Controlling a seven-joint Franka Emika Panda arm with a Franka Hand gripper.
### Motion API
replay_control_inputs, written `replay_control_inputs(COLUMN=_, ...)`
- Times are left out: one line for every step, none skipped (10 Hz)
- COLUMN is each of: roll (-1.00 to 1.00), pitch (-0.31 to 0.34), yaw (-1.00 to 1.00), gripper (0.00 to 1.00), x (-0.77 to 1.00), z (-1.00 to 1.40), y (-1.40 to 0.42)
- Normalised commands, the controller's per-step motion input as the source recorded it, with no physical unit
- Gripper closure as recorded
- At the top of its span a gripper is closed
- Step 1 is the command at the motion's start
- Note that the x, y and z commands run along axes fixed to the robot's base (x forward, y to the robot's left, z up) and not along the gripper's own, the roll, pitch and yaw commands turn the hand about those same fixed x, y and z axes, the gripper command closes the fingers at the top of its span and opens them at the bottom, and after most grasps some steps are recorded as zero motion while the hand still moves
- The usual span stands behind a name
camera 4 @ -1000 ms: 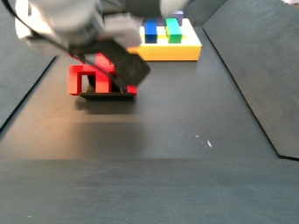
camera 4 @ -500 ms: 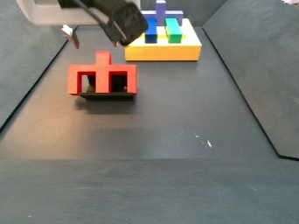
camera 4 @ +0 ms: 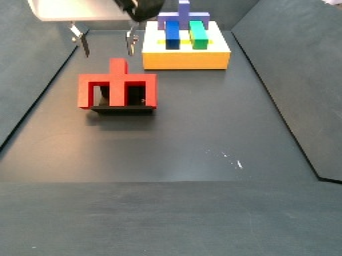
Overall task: Pick up the red object. Move up. Place the red object on the fixture. Regrasp the red object. Move to above the board. Insert the red object.
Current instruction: Regrasp the red object.
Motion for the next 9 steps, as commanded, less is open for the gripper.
replay_control_inputs(roll=1.0, pitch=0.0, yaw=-0.05, gripper=0.0, x=-0.12, z=0.01, y=-0.05)
replay_control_inputs(roll=1.0, pitch=0.0, yaw=-0.05, gripper=0.0, x=-0.12, z=0.01, y=-0.05)
replay_control_inputs(roll=1.0, pitch=0.0, yaw=-0.05, gripper=0.0, x=-0.11, z=0.01, y=-0.07)
replay_control_inputs(roll=1.0, pitch=0.0, yaw=-0.04, gripper=0.0, x=-0.09, z=0.01, y=-0.1)
replay_control_inputs(roll=1.0, pitch=0.0, yaw=-0.03, gripper=0.0, x=-0.06, z=0.01, y=-0.12)
replay_control_inputs(roll=1.0, pitch=0.0, yaw=0.0, gripper=0.0, x=-0.03, z=0.01, y=-0.13)
replay_control_inputs(roll=1.0, pitch=0.0, yaw=0.0, gripper=0.0, x=0.0, z=0.01, y=-0.15)
replay_control_inputs(roll=1.0, pitch=0.0, yaw=0.0, gripper=0.0, x=0.0, z=0.0, y=-0.19)
replay_control_inputs(roll=1.0, pitch=0.0, yaw=0.0, gripper=0.0, x=0.0, z=0.0, y=-0.19)
